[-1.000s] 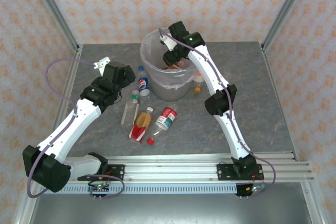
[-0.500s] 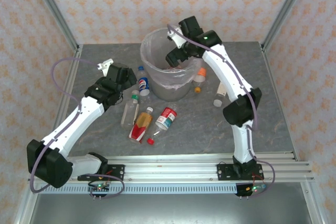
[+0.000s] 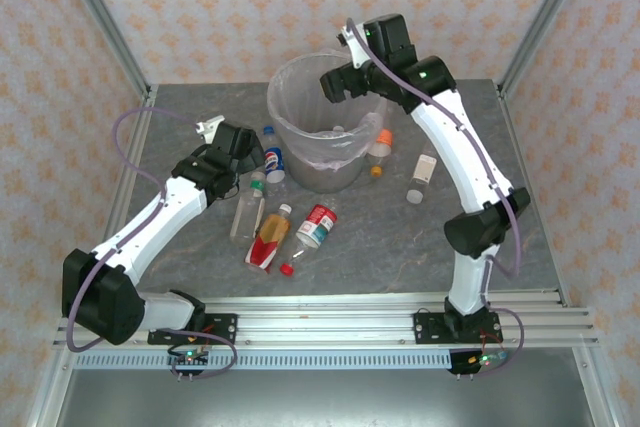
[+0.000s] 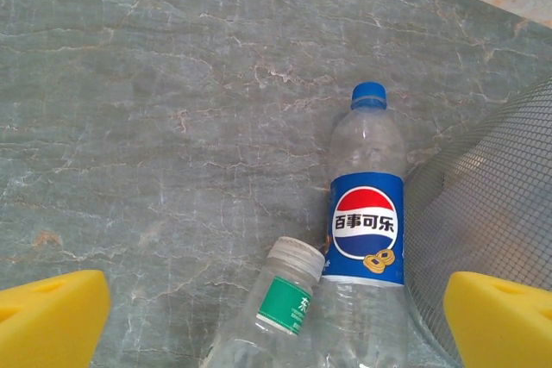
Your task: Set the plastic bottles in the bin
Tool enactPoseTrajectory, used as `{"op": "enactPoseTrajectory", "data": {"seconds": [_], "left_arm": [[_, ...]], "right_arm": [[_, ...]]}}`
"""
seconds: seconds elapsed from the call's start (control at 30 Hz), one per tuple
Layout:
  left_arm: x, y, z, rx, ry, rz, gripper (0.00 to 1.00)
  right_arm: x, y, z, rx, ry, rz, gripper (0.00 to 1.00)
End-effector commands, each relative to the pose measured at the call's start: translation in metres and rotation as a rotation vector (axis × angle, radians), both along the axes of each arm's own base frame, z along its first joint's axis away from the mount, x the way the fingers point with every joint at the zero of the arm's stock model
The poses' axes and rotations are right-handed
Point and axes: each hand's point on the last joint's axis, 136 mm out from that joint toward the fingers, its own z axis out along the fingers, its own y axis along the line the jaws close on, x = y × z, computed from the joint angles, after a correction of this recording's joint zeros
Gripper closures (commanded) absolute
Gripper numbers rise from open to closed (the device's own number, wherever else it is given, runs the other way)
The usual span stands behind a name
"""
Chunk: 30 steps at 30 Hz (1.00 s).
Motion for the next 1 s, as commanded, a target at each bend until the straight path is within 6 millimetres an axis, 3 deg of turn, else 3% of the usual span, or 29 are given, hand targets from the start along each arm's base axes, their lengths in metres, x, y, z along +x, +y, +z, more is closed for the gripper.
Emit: {"op": "enactPoseTrajectory", "data": {"seconds": [0.0, 0.23, 0.37, 0.57, 0.6, 0.87, 0.97], "left_arm": [[-0.006, 0.004, -0.004, 0.026, 0.045, -0.013, 0.00], [-0.018, -0.012, -0.026, -0.042, 0.125, -0.126, 0.00], [-0.030, -0.005, -0.032, -0.003, 0.187, -0.128, 0.00], [-0.047, 0.003, -0.052, 0.039, 0.304, -0.119, 0.00], [-0.048, 0.000, -0.056, 0.028, 0.321, -0.128, 0.00], [-0.073, -0.022, -0.089, 0.006, 0.509, -0.243, 0.00], [-0.083, -0.013, -0.099, 0.095, 0.546, -0.220, 0.00]], "right_arm": [[-0.008, -0.015, 0.028, 0.044, -0.104, -0.061, 0.01], [-0.033, -0.044, 0.024, 0.133, -0.169, -0.167, 0.01], [-0.054, -0.057, 0.018, 0.238, -0.246, -0.198, 0.01], [-0.066, -0.092, 0.002, 0.347, -0.336, -0.362, 0.01], [-0.071, -0.098, 0.006, 0.373, -0.364, -0.377, 0.01], [-0.073, -0.108, -0.001, 0.372, -0.384, -0.420, 0.01], [-0.076, -0.112, -0.002, 0.369, -0.387, -0.425, 0.01]]}}
